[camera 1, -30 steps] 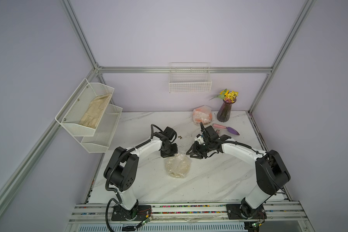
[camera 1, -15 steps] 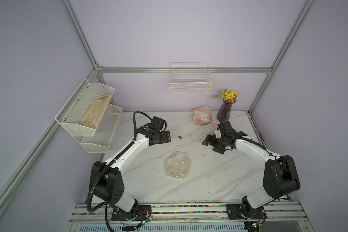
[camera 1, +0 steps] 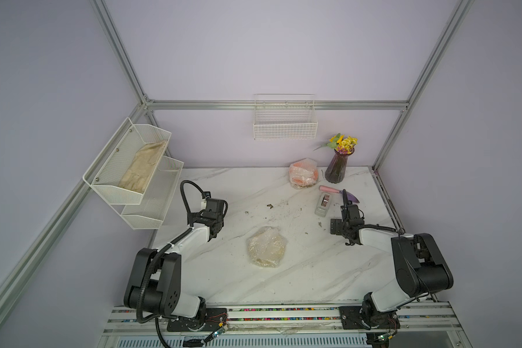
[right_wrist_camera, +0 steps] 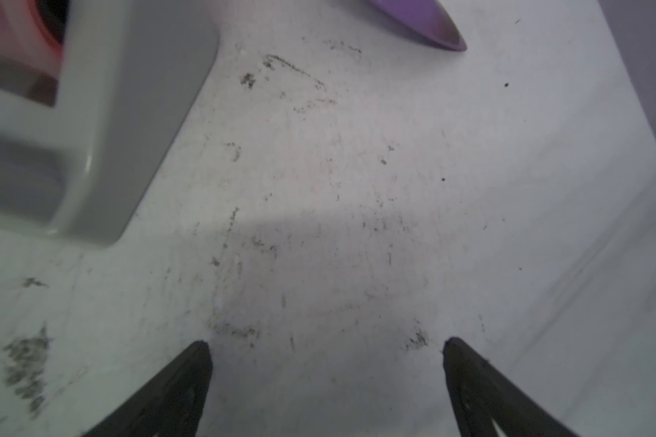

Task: Wrap dinner plates in bubble wrap
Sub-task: Reset both arms

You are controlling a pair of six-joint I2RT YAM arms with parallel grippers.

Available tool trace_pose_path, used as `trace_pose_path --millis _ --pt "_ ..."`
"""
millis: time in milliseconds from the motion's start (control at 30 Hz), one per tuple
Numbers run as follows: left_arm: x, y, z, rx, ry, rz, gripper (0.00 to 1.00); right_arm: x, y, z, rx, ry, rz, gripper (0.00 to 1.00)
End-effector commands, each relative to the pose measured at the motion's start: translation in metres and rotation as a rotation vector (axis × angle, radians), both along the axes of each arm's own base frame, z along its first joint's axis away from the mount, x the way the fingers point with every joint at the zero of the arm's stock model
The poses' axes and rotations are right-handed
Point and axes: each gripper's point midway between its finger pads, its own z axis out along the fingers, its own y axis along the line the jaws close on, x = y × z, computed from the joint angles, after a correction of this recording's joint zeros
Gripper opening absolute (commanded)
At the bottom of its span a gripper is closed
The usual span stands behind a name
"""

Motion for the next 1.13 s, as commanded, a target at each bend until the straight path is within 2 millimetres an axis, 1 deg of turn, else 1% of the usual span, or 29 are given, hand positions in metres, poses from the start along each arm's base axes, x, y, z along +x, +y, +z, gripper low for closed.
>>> trace_pose_path --millis 0,33,100,167,200,233,267,300,333,367,433,700,933,1100 --pt "0.028 0.0 0.018 0.013 -0.244 -0.078 1.0 0.033 0.001 0.03 0.016 -0.287 0.054 0.97" --pt "0.027 -0.001 0.014 -0.02 -0.286 -0.107 1.0 0.034 -0.001 0.029 0.016 -0.299 0.052 0.97" --pt "0.028 -0.001 0.023 -0.043 -0.386 -0.149 1.0 0.037 -0.002 0.031 0.029 -0.32 0.062 0.97" --pt "0.028 -0.003 0.028 -0.095 -0.477 -0.211 1.0 0.036 -0.009 0.02 0.126 -0.342 0.07 0.97" --pt "0.028 -0.001 0.023 -0.115 -0.493 -0.228 1.0 0.036 -0.01 0.013 0.145 -0.336 0.069 0.97" --pt "0.029 0.003 0.014 -0.136 -0.492 -0.216 1.0 0.037 -0.008 0.012 0.148 -0.352 0.085 0.97" --pt "0.028 0.005 0.013 -0.133 -0.516 -0.222 1.0 0.037 -0.004 0.012 0.149 -0.353 0.111 0.97" --pt "0.026 0.001 0.01 -0.159 -0.513 -0.248 1.0 0.036 -0.002 0.008 0.151 -0.341 0.13 0.97" --pt "0.028 -0.001 0.009 -0.157 -0.513 -0.275 1.0 0.036 0.0 0.005 0.156 -0.35 0.14 0.97" --pt "0.028 -0.001 0.009 -0.158 -0.511 -0.274 1.0 0.037 0.001 0.008 0.162 -0.373 0.139 0.97" --pt "0.03 -0.001 0.007 -0.16 -0.493 -0.268 1.0 0.037 -0.006 0.005 0.128 -0.341 0.099 0.97" --pt "0.027 -0.002 0.009 -0.151 -0.509 -0.276 1.0 0.038 -0.004 0.007 0.104 -0.35 0.094 0.97" --pt "0.027 -0.002 0.009 -0.151 -0.506 -0.275 1.0 0.04 -0.001 0.003 0.1 -0.325 0.108 0.97" --pt "0.028 -0.002 0.009 -0.151 -0.508 -0.275 1.0 0.039 0.0 0.005 0.097 -0.333 0.111 0.97"
